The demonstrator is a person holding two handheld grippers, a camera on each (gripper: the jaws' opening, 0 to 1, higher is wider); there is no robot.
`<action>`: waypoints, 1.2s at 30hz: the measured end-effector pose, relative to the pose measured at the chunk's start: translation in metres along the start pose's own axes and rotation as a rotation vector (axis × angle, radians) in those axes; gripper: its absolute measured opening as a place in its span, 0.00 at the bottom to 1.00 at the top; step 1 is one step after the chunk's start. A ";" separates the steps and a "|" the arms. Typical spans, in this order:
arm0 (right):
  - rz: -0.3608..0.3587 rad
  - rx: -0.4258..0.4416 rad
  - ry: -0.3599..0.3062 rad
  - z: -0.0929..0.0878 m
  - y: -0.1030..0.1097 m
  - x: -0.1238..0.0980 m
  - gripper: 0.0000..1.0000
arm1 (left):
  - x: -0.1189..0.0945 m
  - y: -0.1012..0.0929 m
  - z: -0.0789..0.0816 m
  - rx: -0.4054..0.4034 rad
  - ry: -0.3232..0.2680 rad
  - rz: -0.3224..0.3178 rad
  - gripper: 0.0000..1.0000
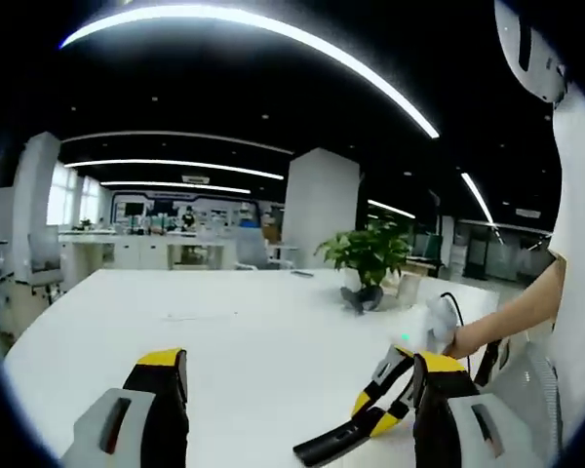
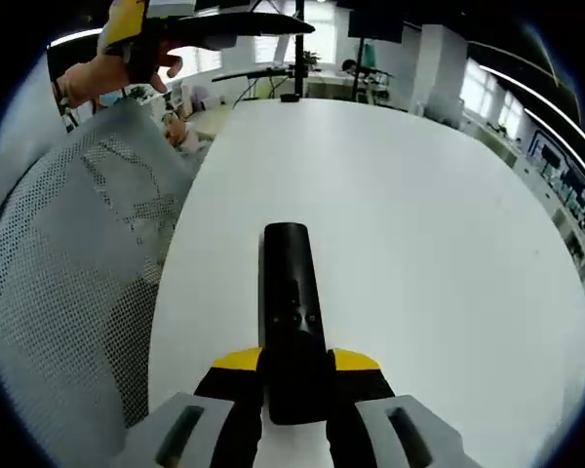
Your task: Press the specified remote control buttons in sequence, fully releasing each button before pressing the next.
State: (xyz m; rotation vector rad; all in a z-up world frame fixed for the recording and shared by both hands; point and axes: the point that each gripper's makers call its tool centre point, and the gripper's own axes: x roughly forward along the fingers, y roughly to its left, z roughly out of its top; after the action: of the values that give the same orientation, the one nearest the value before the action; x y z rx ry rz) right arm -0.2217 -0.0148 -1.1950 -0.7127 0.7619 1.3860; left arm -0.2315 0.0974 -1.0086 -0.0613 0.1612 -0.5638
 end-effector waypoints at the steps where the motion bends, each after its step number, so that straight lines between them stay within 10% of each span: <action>1: -0.002 0.005 0.000 0.000 -0.004 0.000 0.21 | 0.000 0.000 -0.001 0.002 0.003 0.002 0.99; 36: -0.046 0.013 0.055 -0.004 -0.099 0.000 0.21 | -0.020 0.017 -0.002 -0.055 -0.024 0.048 0.99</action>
State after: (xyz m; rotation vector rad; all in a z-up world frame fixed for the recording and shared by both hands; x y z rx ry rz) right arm -0.1227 -0.0239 -1.1974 -0.7565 0.7930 1.3234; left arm -0.2398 0.1224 -1.0094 -0.1175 0.1549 -0.5101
